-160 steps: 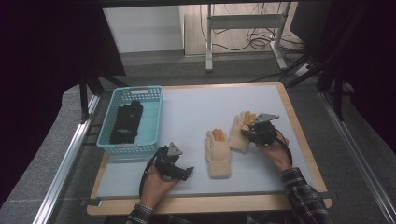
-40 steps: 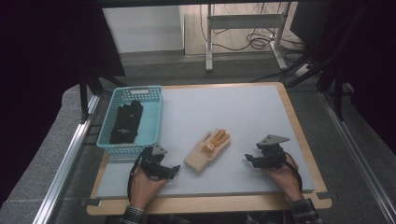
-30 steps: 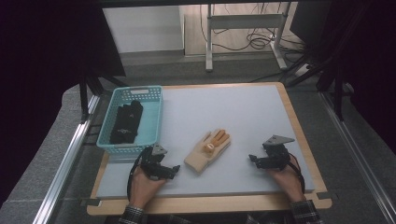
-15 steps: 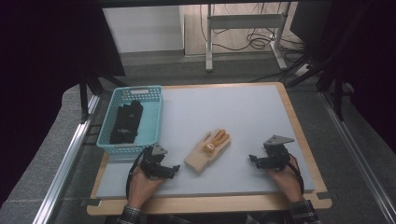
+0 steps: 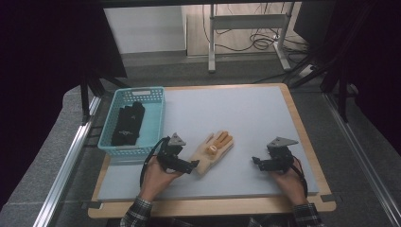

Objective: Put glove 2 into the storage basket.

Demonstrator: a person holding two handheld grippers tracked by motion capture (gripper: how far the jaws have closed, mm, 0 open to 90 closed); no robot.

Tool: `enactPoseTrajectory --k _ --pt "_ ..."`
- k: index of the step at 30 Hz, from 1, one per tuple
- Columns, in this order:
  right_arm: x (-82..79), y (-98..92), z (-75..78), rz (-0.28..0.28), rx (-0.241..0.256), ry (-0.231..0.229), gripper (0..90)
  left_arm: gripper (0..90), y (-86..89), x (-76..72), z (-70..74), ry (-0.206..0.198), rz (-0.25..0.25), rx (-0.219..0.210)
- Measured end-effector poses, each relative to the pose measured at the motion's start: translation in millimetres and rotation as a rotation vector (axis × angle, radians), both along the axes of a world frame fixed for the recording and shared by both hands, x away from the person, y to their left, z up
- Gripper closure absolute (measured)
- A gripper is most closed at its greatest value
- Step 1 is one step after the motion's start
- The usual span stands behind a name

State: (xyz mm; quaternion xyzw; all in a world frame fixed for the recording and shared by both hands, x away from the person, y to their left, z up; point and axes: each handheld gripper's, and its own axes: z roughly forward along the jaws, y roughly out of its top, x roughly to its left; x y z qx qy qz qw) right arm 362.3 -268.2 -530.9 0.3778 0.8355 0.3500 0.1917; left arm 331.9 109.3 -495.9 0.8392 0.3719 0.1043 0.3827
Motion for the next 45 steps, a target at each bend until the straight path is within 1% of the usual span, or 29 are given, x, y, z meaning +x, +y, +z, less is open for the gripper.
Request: enactPoseTrajectory --k 3,5,8,11,14,15,17,20,22,23,25,26,27,29,34,36,40,45 --pt "0.0 0.0 0.0 0.0 0.0 0.0 17.5 1.7 -15.6 9.8 4.0 0.017 -0.015 0.0" --pt "0.0 0.0 0.0 0.0 0.0 0.0 17.5 1.3 -26.6 16.1 3.7 0.031 -0.024 0.016" --pt "0.0 0.0 0.0 0.0 0.0 0.0 17.5 0.8 -41.6 24.6 -1.7 0.06 -0.03 0.043" --pt "0.0 -0.1 0.0 0.0 0.0 0.0 17.5 0.5 -53.2 31.5 -9.8 0.079 -0.029 0.077" --pt "0.0 -0.1 0.0 0.0 0.0 0.0 17.5 0.0 -61.9 37.9 -18.6 0.1 -0.035 0.109" --pt "0.0 -0.1 0.0 0.0 0.0 0.0 17.5 0.0 -61.9 37.9 -18.6 0.1 -0.035 0.109" --pt "0.0 -0.1 0.0 0.001 0.0 0.0 17.5 0.0 -68.4 41.3 -23.8 0.116 -0.031 0.132" --pt "0.0 -0.1 0.0 0.0 0.001 0.0 17.5 2.0 -73.6 41.8 -27.0 0.121 -0.028 0.148" --pt "0.0 -0.1 0.0 0.0 0.0 -0.001 17.5 3.3 -76.8 40.9 -29.8 0.126 -0.041 0.157" --pt "0.0 -0.1 -0.1 0.001 0.0 -0.001 17.5 4.1 -78.4 40.2 -31.4 0.123 -0.047 0.169" --pt "0.0 -0.1 -0.1 0.001 0.0 -0.002 17.5 4.8 -81.1 37.6 -32.4 0.098 -0.04 0.194" --pt "0.0 -0.1 -0.1 0.001 0.0 -0.002 17.5 5.8 -81.4 36.8 -32.1 0.095 -0.039 0.194" --pt "0.0 -0.1 -0.1 0.001 0.0 -0.002 17.5 7.7 -81.4 36.8 -32.1 0.095 -0.039 0.194" --pt "0.0 -0.1 -0.1 0.001 0.0 -0.002 17.5 14.6 -80.4 34.2 -29.8 0.087 -0.048 0.187" --pt "0.0 0.0 -0.1 0.0 0.0 -0.001 17.5 36.7 -80.2 30.2 -26.0 0.074 -0.066 0.185" --pt "0.0 -0.1 -0.1 0.001 -0.001 -0.002 17.5 43.4 -79.6 29.8 -25.2 0.074 -0.069 0.183" --pt "0.0 0.0 -0.1 0.0 0.0 -0.001 17.5 50.9 -78.4 29.5 -23.9 0.076 -0.077 0.177" --pt "0.0 0.0 -0.1 0.0 0.0 -0.001 17.5 55.1 -78.7 27.7 -21.4 0.059 -0.075 0.178"
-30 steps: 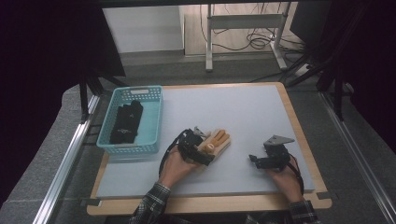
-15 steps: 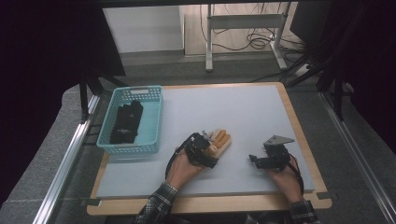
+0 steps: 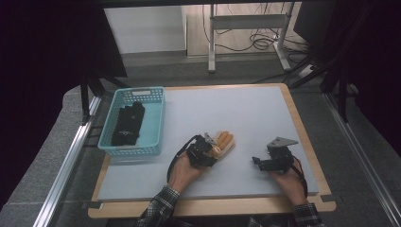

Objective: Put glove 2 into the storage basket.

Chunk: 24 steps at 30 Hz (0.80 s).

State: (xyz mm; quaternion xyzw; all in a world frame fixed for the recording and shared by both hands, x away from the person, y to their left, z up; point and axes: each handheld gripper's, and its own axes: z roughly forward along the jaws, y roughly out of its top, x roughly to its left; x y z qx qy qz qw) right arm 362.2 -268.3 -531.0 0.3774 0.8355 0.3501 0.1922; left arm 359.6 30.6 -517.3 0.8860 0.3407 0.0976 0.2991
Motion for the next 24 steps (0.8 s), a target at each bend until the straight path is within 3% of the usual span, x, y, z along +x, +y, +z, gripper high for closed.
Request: enactPoseTrajectory --k 24 --pt "-0.1 0.0 0.0 0.0 0.001 -0.001 17.5 55.6 19.1 5.0 27.0 -0.046 0.03 -0.016"
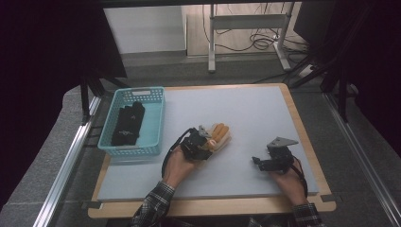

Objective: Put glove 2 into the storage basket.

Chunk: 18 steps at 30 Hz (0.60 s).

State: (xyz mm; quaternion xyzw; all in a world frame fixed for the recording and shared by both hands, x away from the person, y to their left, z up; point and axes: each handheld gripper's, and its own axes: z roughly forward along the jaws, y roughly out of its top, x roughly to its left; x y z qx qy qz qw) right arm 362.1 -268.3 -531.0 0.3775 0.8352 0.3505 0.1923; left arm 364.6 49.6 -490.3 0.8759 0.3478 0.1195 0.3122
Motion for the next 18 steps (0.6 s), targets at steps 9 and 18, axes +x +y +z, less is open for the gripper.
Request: enactPoseTrajectory --k 9,18 --pt "0.1 -0.1 -0.1 0.001 -0.002 -0.002 17.4 55.5 7.8 3.0 11.4 -0.012 0.014 -0.003" --pt "0.1 -0.1 -0.1 0.002 -0.001 -0.002 17.4 55.6 15.7 6.9 26.2 -0.019 0.026 0.001"
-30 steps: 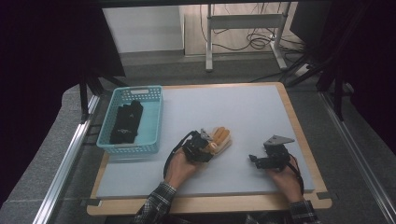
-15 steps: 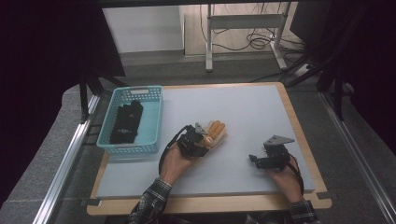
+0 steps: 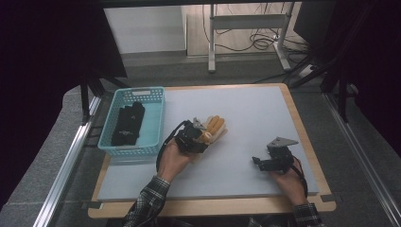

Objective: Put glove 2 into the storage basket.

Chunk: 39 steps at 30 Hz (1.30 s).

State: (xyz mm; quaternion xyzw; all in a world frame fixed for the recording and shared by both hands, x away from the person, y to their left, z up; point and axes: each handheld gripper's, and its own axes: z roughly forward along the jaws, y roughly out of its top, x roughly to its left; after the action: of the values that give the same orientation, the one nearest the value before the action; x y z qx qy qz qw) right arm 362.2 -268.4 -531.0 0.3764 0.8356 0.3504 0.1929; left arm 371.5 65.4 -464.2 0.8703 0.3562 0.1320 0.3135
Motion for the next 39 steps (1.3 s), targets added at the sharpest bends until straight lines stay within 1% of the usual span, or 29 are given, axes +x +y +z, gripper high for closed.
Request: enactPoseTrajectory --k 14,21,25,35,36,37,39 --pt "-0.1 0.2 0.0 -0.002 0.002 0.002 17.5 55.5 16.4 9.3 12.5 -0.005 0.05 0.013" --pt "0.0 0.0 0.0 0.0 0.001 0.001 17.4 55.5 32.1 15.6 23.2 -0.009 0.094 0.012" --pt "-0.1 0.0 0.0 -0.001 0.001 0.002 17.5 55.5 42.0 19.3 28.7 -0.009 0.115 0.019" --pt "-0.1 0.0 0.0 0.0 0.001 0.002 17.5 55.4 69.8 28.2 40.6 -0.011 0.189 0.021" --pt "-0.1 0.0 0.0 0.0 0.001 0.002 17.5 55.4 69.8 28.2 40.6 -0.011 0.189 0.021" --pt "0.0 0.0 0.0 0.0 0.001 0.001 17.5 55.4 75.8 29.8 43.1 -0.013 0.2 0.019" --pt "0.0 0.0 0.0 0.0 0.001 0.001 17.5 55.4 78.7 30.5 44.3 -0.014 0.208 0.02"
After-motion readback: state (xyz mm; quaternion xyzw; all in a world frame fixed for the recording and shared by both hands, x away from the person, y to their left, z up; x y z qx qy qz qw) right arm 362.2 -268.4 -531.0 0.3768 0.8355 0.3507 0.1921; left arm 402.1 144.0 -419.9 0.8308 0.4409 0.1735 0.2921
